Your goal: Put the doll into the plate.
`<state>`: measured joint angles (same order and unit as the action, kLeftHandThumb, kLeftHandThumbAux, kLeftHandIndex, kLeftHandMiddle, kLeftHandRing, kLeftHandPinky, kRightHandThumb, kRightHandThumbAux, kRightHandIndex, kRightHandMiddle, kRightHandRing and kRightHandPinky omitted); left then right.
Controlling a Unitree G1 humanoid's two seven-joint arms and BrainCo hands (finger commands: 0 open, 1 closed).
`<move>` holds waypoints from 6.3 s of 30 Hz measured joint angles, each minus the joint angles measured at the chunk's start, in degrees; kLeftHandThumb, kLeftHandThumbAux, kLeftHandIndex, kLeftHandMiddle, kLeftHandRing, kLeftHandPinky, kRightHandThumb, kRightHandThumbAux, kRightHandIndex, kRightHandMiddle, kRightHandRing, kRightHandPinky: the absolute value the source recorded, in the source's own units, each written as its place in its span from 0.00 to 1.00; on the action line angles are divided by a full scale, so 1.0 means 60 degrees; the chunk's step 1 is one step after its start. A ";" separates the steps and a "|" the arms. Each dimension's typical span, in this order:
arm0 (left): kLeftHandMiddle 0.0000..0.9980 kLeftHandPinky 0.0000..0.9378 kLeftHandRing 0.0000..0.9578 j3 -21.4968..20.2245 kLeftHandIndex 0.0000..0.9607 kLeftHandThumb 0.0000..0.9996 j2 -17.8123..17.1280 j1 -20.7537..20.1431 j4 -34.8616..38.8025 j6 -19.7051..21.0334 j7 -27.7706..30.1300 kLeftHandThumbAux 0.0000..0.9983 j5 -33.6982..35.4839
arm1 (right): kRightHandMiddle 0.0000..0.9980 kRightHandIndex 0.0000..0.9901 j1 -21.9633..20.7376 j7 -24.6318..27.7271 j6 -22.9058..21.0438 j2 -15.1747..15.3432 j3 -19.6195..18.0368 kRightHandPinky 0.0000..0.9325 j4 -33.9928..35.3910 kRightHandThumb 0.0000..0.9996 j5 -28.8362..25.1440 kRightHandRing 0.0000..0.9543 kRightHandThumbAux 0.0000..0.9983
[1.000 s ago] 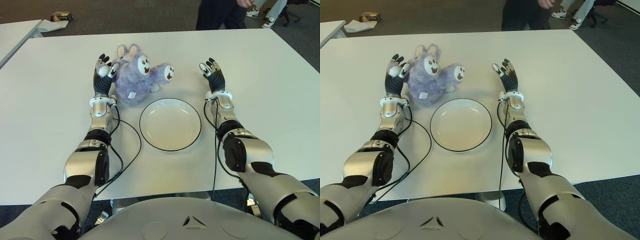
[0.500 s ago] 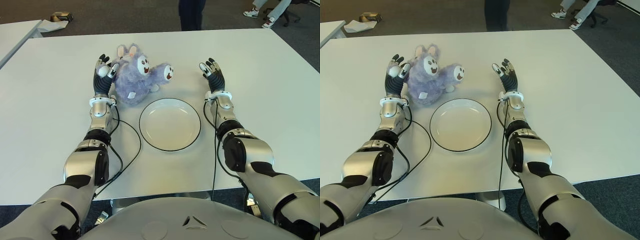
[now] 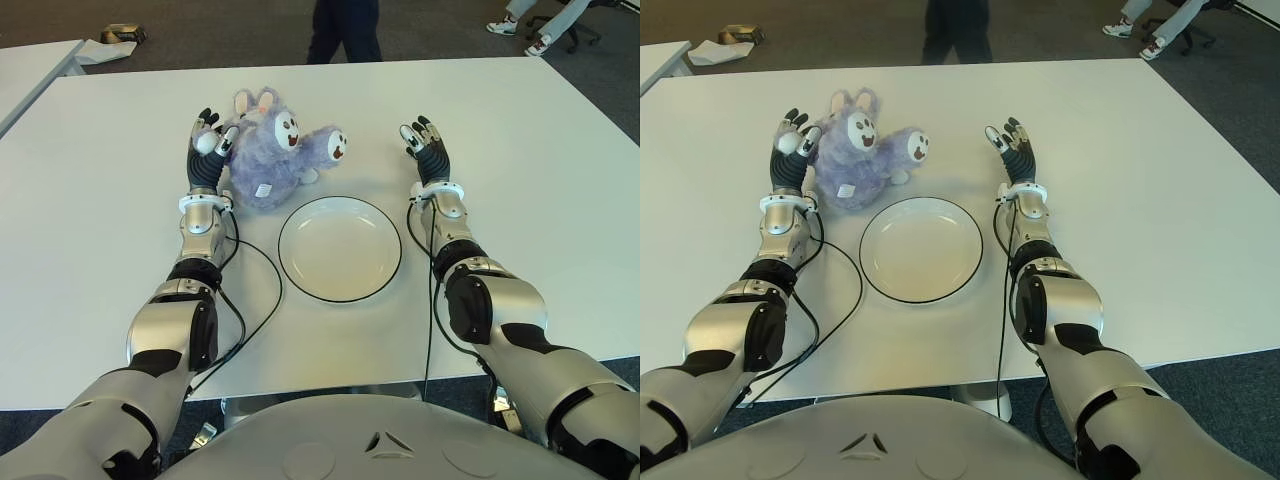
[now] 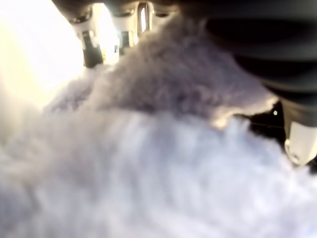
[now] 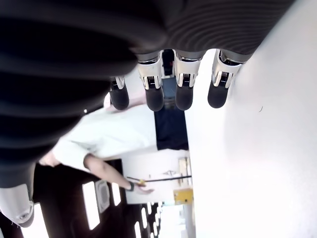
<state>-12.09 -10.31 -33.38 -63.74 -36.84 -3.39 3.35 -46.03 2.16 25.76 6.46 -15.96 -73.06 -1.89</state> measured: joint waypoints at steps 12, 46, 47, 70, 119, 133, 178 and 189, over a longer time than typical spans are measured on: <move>0.13 0.16 0.15 -0.0002 0.00 0.00 0.0001 -0.0018 -0.0043 -0.0068 -0.0003 0.48 0.0000 | 0.06 0.03 0.0000 0.0036 0.0000 -0.0001 -0.0041 0.10 0.0000 0.10 -0.0025 0.07 0.55; 0.13 0.14 0.15 -0.0017 0.00 0.00 0.0007 -0.0045 -0.0095 -0.0066 -0.0012 0.48 0.0002 | 0.05 0.03 0.0003 0.0061 0.0000 0.0007 -0.0043 0.07 0.0000 0.10 -0.0026 0.05 0.55; 0.13 0.14 0.15 -0.0017 0.00 0.00 0.0008 -0.0046 -0.0095 -0.0066 -0.0012 0.48 0.0002 | 0.05 0.03 0.0003 0.0062 0.0000 0.0007 -0.0043 0.08 0.0000 0.10 -0.0026 0.05 0.55; 0.13 0.15 0.14 -0.0002 0.00 0.00 0.0011 -0.0046 -0.0094 -0.0066 -0.0087 0.48 -0.0001 | 0.05 0.03 0.0008 0.0113 0.0000 0.0046 -0.0020 0.08 0.0000 0.09 -0.0021 0.06 0.55; 0.10 0.12 0.11 -0.0025 0.00 0.00 0.0133 -0.0045 -0.0077 -0.0090 -0.0154 0.50 0.0005 | 0.06 0.03 0.0031 -0.0014 0.0018 0.0103 0.0173 0.09 0.0000 0.08 0.0008 0.06 0.56; 0.11 0.12 0.12 -0.0023 0.00 0.00 0.0141 -0.0045 -0.0074 -0.0085 -0.0331 0.49 0.0003 | 0.06 0.03 0.0030 0.0137 0.0018 0.0087 0.0139 0.08 0.0000 0.11 -0.0048 0.06 0.57; 0.12 0.13 0.14 0.0088 0.00 0.00 0.0173 0.0012 0.0116 -0.0088 -0.0359 0.50 -0.0008 | 0.05 0.03 0.0006 -0.0108 -0.0096 0.0160 0.0215 0.06 0.0008 0.05 -0.0031 0.04 0.54; 0.12 0.13 0.13 0.0165 0.00 0.00 0.0219 0.0087 0.0328 -0.0064 -0.0359 0.51 -0.0001 | 0.05 0.02 0.0021 -0.0040 -0.0095 0.0221 0.0250 0.06 0.0024 0.06 -0.0021 0.04 0.55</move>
<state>-11.10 -8.99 -32.86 -61.77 -37.22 -5.54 3.34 -45.91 1.91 25.19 7.78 -14.46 -72.92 -2.02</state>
